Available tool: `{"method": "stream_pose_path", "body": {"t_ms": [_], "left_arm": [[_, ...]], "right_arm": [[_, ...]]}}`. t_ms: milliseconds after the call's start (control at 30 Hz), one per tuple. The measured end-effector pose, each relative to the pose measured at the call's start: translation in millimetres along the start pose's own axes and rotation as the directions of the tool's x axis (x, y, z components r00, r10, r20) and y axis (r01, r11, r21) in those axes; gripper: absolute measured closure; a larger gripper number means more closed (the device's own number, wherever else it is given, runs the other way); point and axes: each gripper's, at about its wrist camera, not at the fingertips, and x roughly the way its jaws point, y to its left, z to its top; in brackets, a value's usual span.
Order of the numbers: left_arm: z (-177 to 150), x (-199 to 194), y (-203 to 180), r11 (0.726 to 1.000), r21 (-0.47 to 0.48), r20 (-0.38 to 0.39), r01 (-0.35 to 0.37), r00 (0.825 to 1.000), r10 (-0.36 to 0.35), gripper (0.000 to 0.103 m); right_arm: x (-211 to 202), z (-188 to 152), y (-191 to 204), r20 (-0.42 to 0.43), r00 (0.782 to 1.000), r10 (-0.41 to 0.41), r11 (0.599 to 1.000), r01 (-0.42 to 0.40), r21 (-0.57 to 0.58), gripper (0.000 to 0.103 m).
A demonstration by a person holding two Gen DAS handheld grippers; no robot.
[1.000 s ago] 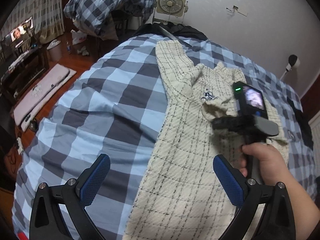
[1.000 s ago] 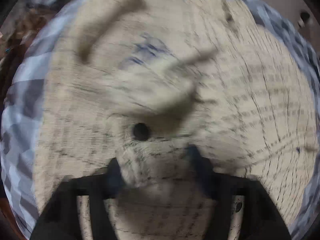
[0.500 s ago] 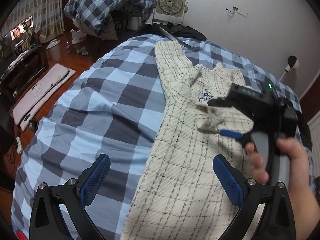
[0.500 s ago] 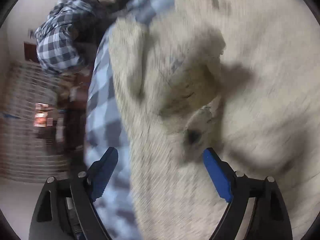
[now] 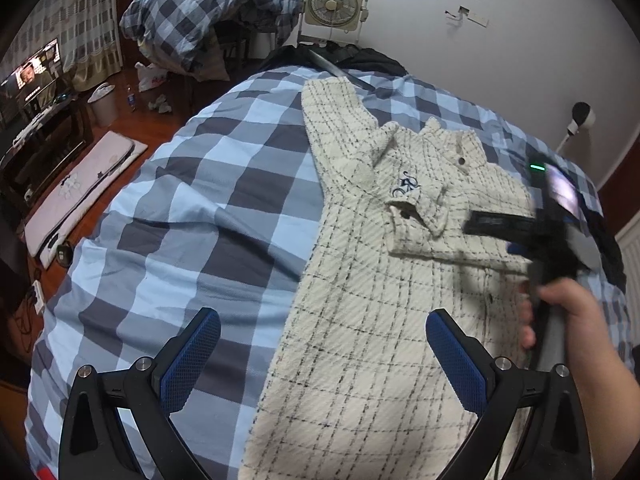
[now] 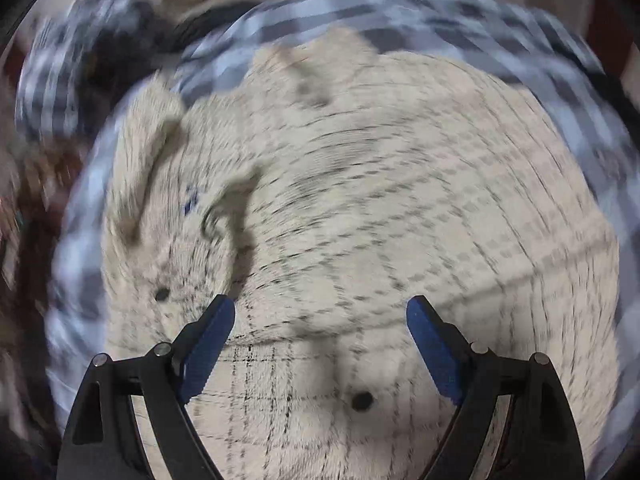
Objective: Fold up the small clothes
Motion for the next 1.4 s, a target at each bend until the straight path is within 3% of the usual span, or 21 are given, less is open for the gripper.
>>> {"method": "stream_pose_path", "body": {"t_ms": [67,133,200,267,300,367,433,500,567,600,667,700,733,833,967,1067,1167,1267,1333,1400], "left_arm": [[0.0,1.3,2.4,1.000,-0.009,-0.004,0.001,1.000,-0.001,0.000],[0.5,1.9,5.4,1.000,-0.018,-0.005,0.003,1.000,-0.003,0.000],[1.6,1.7,6.8,1.000,-0.023,-0.001,0.003,1.000,-0.003,0.000],[2.4,2.0,7.8,1.000,-0.028,0.001,0.006,1.000,-0.006,0.000],[2.7,2.6,8.0,0.999,-0.030,0.000,0.009,1.000,-0.009,0.000],[2.6,3.4,7.1,0.999,-0.032,-0.004,0.015,1.000,-0.015,0.000],[2.8,3.8,5.9,0.999,-0.029,-0.010,0.023,1.000,-0.023,0.000],[2.1,2.8,5.0,0.999,-0.028,-0.009,0.024,1.000,-0.024,0.000],[1.7,2.0,4.9,0.999,-0.029,-0.008,0.027,1.000,-0.027,0.000],[1.1,1.4,4.9,0.999,-0.031,-0.008,0.028,1.000,-0.029,0.000],[0.6,1.1,4.3,0.999,-0.031,-0.009,0.031,0.999,-0.032,0.000],[0.4,1.3,3.3,0.999,-0.029,-0.009,0.031,0.999,-0.031,0.000],[0.3,1.3,2.7,0.999,-0.026,-0.009,0.029,1.000,-0.029,0.000],[-0.7,3.1,0.6,1.000,-0.017,-0.009,0.018,1.000,-0.018,0.000],[-1.6,6.7,-2.0,1.000,-0.005,-0.016,0.009,1.000,-0.009,0.000],[-2.4,8.8,-4.2,1.000,0.008,-0.017,-0.002,1.000,0.002,0.000],[-3.3,9.2,-5.5,1.000,0.010,-0.021,0.002,1.000,-0.002,0.000],[-4.5,7.0,-7.9,1.000,0.018,-0.019,0.007,1.000,-0.006,0.000],[-4.3,5.6,-8.5,1.000,0.020,-0.015,0.009,1.000,-0.008,0.000],[-3.9,4.4,-8.2,1.000,0.018,-0.012,0.009,1.000,-0.009,0.000]], "right_arm": [[17.5,3.9,19.8,-0.025,0.993,-0.114,0.987,0.110,-0.117,0.018],[30.6,7.6,31.2,-0.013,0.962,-0.274,0.941,0.265,-0.209,0.018],[44.5,14.2,37.7,-0.028,0.932,-0.362,0.911,0.347,-0.222,0.018],[45.5,22.4,47.5,-0.050,0.956,-0.289,0.942,0.275,-0.191,0.018],[36.2,26.5,57.0,-0.022,0.980,-0.196,0.966,0.189,-0.178,0.018],[14.2,33.7,76.1,0.051,0.998,-0.046,0.980,0.054,-0.191,0.018],[-5.6,39.0,91.2,0.104,0.991,0.089,0.973,-0.064,-0.223,0.018],[-11.2,42.9,90.9,0.072,0.981,0.178,0.964,-0.159,-0.212,0.018],[-13.2,48.7,78.1,0.064,0.968,0.241,0.961,-0.229,-0.152,0.018],[-20.1,51.6,59.4,0.106,0.957,0.272,0.960,-0.262,-0.096,0.018],[-27.2,49.8,27.2,0.193,0.953,0.234,0.968,-0.246,0.039,0.017],[-24.9,48.2,9.6,0.200,0.970,0.135,0.978,-0.164,0.131,0.017],[-18.2,46.4,-6.3,0.171,0.984,0.042,0.979,-0.075,0.190,0.017],[0.8,45.7,-21.6,0.109,0.994,0.006,0.976,-0.030,0.215,0.017],[26.8,48.8,3.4,0.035,0.999,0.032,0.988,-0.037,0.151,0.017],[61.7,36.2,40.7,-0.095,0.994,-0.058,0.998,0.060,0.012,0.017],[65.7,21.3,65.7,-0.020,0.983,-0.183,0.974,0.178,-0.143,0.017],[45.2,19.0,58.0,-0.004,0.993,-0.121,0.976,0.118,-0.182,0.017],[13.5,15.2,29.3,0.081,0.994,-0.072,0.985,0.083,-0.152,0.017],[-1.9,16.2,-7.4,0.125,0.987,-0.100,0.987,0.114,-0.114,0.017]]}}
